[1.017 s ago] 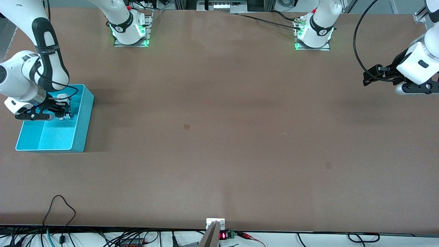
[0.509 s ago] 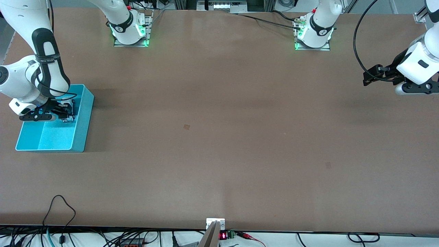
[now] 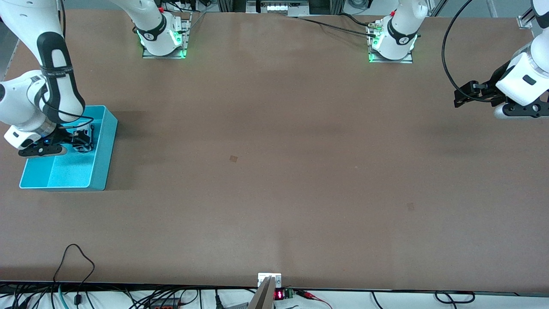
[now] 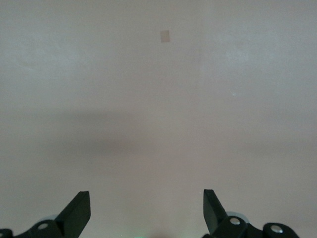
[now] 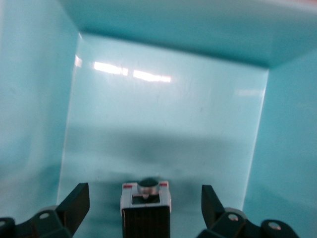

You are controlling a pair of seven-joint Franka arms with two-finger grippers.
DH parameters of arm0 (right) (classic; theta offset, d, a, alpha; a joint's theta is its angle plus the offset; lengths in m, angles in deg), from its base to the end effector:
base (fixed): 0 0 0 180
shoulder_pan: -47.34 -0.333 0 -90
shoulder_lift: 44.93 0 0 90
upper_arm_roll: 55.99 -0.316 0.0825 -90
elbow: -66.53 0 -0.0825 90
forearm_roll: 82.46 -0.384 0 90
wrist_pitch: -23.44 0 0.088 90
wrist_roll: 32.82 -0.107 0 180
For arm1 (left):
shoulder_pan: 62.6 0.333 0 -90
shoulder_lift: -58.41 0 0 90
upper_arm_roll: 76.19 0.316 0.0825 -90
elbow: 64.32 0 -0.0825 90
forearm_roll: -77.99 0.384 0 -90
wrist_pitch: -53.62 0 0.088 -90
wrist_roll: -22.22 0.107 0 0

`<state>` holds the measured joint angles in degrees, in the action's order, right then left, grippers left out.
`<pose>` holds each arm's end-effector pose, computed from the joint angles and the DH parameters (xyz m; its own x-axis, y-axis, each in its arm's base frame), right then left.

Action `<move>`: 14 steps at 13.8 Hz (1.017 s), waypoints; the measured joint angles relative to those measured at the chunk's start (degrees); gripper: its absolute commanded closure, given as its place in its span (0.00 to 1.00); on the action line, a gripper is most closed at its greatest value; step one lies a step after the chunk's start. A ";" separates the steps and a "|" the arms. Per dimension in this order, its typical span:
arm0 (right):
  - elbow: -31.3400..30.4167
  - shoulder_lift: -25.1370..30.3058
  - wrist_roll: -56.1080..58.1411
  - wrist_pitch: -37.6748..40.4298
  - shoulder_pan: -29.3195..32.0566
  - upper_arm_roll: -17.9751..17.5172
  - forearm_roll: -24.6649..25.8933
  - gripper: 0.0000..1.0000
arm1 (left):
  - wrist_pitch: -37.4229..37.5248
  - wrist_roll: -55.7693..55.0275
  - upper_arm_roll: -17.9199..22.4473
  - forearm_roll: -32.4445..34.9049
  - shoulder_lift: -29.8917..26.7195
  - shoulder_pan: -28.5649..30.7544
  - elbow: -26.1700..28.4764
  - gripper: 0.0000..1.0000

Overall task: Wind and store white jeep toy
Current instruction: 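Open the right gripper to release the jeep inside the bin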

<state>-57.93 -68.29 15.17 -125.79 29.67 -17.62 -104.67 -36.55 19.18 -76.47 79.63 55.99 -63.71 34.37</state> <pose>0.5353 -0.2071 0.2544 0.9727 0.2133 0.0911 0.2027 -0.9726 0.1134 0.5358 -0.0100 0.5766 0.9941 0.0288 -0.1046 0.0254 -0.9991 -0.0342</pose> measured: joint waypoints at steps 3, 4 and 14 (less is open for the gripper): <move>1.85 3.27 2.85 0.84 -0.51 0.00 0.00 0.00 | 0.00 0.00 0.00 0.00 0.00 0.00 0.00 0.00; 2.55 4.00 2.96 1.89 -0.62 0.00 0.00 0.00 | 0.00 0.00 0.00 0.00 0.00 0.00 0.00 0.00; 8.07 11.00 -0.50 14.73 -1.04 -0.30 0.04 0.00 | 0.00 0.00 0.00 0.00 0.00 -0.01 0.00 0.00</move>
<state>-49.86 -57.28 14.67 -111.05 28.63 -17.93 -104.63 -36.55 19.18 -76.47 79.63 55.99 -63.71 34.36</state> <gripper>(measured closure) 0.000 0.000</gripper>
